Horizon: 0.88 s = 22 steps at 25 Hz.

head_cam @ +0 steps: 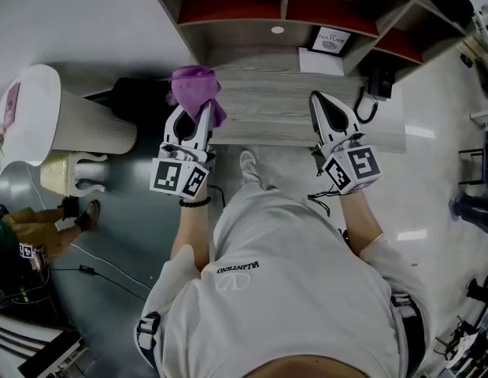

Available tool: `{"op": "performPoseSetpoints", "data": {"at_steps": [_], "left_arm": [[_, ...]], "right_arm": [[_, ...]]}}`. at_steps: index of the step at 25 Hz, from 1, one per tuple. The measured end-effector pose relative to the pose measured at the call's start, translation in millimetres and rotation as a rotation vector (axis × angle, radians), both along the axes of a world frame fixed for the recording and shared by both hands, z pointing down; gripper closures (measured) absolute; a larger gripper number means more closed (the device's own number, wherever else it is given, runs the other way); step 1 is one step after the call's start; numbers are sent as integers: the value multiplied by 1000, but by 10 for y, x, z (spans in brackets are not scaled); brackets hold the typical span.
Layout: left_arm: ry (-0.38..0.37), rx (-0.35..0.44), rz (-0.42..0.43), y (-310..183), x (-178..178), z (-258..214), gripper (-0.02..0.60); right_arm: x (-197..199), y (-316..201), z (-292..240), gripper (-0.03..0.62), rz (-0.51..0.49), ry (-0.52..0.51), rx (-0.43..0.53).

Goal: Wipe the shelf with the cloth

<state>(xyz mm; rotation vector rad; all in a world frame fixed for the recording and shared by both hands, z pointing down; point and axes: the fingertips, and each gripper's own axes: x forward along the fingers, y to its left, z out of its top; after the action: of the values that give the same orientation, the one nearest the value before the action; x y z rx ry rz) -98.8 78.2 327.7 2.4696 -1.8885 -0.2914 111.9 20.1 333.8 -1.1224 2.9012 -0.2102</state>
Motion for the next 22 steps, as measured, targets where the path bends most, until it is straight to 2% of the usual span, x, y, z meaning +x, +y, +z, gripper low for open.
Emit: {"op": "performPoseSetpoints", "data": {"at_steps": [11,22], "left_arm": [[5,-21,28,-847,-511,42,502],[-10,-46,76,-1536,-912,294,502]], "right_arm": [[-664,-714,-49,595,-3,24,3],[-1403,-1336,125,595,-11,42,-9]]}}
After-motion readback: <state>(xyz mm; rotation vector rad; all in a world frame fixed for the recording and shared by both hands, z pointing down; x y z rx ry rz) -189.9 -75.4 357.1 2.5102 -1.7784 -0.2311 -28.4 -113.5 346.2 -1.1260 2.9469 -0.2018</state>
